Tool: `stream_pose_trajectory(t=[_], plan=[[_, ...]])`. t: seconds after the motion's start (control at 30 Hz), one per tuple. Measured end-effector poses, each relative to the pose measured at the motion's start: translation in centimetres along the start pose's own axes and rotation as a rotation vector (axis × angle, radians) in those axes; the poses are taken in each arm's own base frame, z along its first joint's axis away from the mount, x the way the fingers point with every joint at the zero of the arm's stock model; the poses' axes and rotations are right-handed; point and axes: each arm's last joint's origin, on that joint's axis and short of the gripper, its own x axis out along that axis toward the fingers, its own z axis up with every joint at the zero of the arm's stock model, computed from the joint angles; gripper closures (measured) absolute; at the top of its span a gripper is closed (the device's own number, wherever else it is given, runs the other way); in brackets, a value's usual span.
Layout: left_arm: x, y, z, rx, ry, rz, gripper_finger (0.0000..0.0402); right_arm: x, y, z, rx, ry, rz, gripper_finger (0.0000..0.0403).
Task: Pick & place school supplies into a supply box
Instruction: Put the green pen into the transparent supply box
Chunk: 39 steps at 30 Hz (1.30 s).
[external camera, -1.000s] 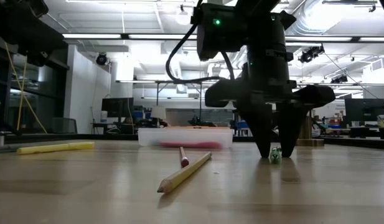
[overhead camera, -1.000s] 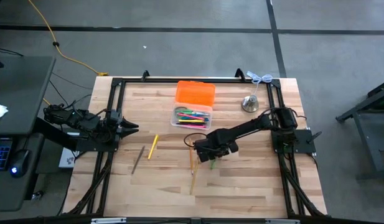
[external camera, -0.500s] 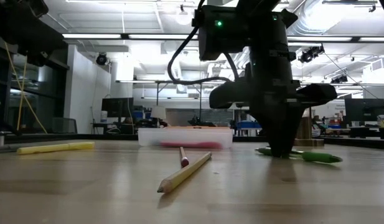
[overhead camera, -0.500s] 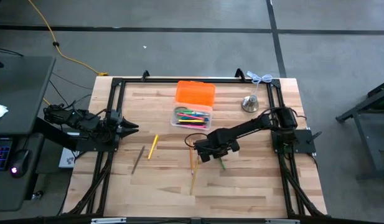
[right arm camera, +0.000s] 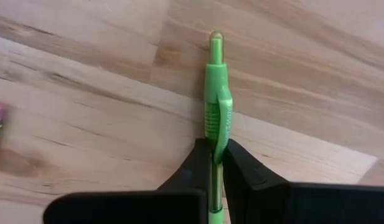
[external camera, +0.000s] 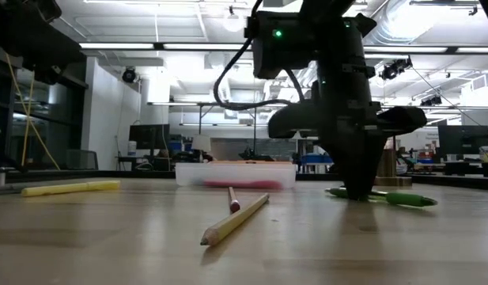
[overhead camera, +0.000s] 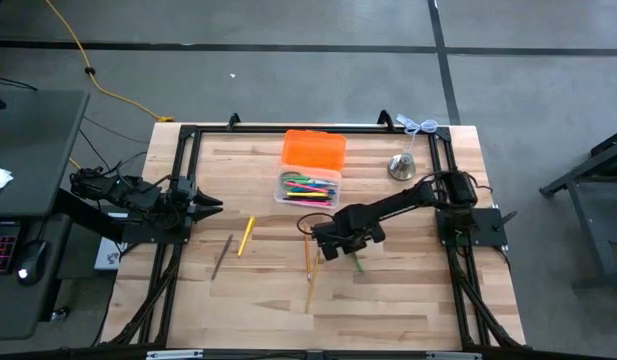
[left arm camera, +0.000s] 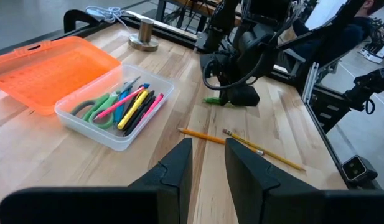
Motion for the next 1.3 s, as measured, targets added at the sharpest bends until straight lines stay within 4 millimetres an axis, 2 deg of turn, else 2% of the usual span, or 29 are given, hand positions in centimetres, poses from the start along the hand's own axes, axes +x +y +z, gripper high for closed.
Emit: stream_pose_trajectory(t=[0.1,0.33,0.53,0.83,1.07,1.3], plan=[[0.0,0.0,0.0,0.000,0.000,-0.001,0.0280,-1.6,-1.1,-0.3,-0.004,-0.002,-0.008,0.0400],[0.0,0.0,0.0,0.000,0.000,-0.001,0.0280,-6.8,-3.4,-1.1,-0.012,-0.019,0.090,0.0400],[0.0,0.0,0.0,0.000,0.001,-0.002,0.0280,-11.6,-5.6,-1.6,-0.002,-0.122,0.267,0.0400],[0.0,0.0,0.0,-0.007,0.001,-0.002,0.0280,-18.8,-8.7,-2.3,-0.056,-0.402,0.681,0.0401],[0.0,0.0,0.0,-0.025,0.007,-0.013,0.0280,-23.0,-8.9,-3.6,-0.276,-0.632,0.980,0.0401],[0.0,0.0,0.0,-0.048,0.008,-0.014,0.0280,-25.3,-7.9,-5.0,-0.548,-0.786,1.186,0.0401]])
